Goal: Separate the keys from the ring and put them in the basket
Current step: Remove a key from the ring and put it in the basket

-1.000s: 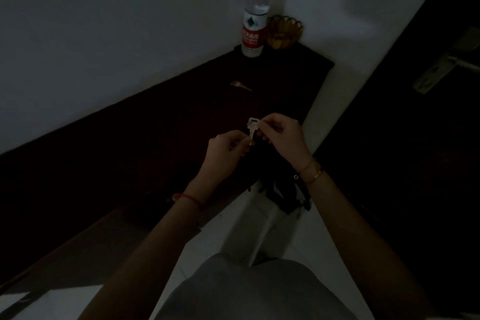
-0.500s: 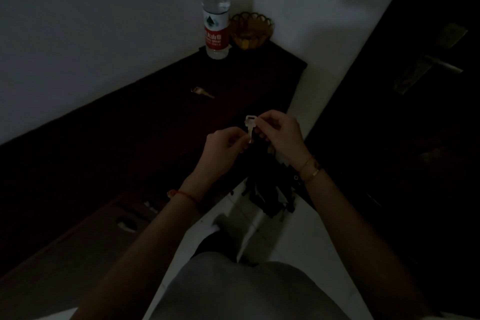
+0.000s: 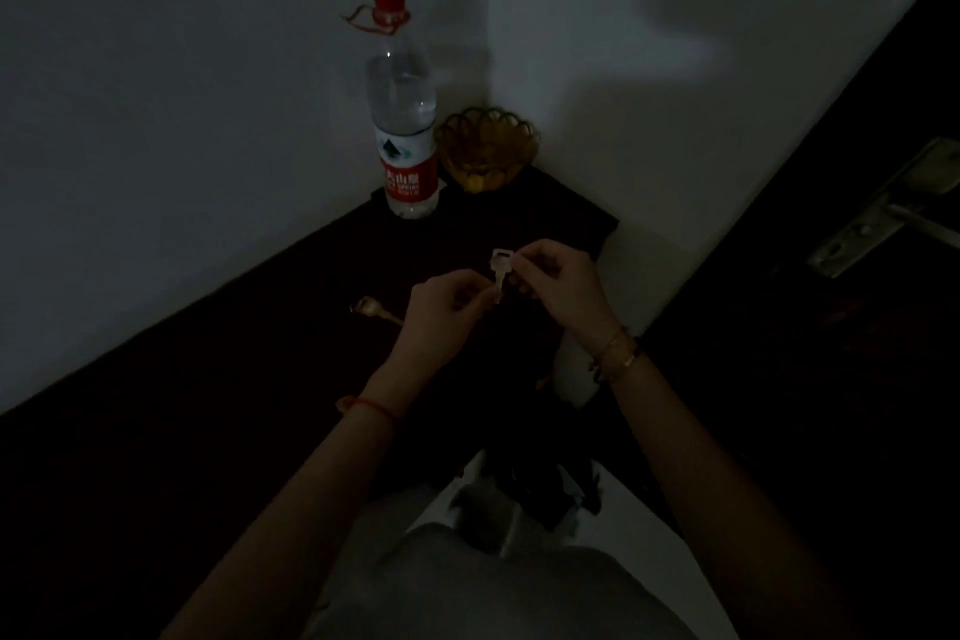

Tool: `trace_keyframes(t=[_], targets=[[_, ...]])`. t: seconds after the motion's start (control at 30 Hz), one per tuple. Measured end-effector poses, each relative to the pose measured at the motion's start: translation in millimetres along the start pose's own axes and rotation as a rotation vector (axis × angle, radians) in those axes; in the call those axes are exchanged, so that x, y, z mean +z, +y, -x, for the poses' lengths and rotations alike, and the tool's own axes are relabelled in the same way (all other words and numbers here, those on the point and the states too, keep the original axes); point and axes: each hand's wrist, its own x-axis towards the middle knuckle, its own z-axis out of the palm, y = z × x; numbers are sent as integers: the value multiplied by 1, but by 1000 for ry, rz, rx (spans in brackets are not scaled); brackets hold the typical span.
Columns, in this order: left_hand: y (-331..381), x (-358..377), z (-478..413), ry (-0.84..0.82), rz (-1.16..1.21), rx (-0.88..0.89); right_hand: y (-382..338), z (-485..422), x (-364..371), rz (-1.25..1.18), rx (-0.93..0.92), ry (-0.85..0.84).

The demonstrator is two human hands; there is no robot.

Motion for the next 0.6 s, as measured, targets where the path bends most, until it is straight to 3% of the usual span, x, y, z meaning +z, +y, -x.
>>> trace_keyframes(t=[0.4, 0.6], targets=[[-15, -4, -115, -4, 19, -24, 13, -111, 0, 32, 74, 50], [-12, 0, -171, 121, 6, -39, 10, -179, -5, 61, 50, 36]])
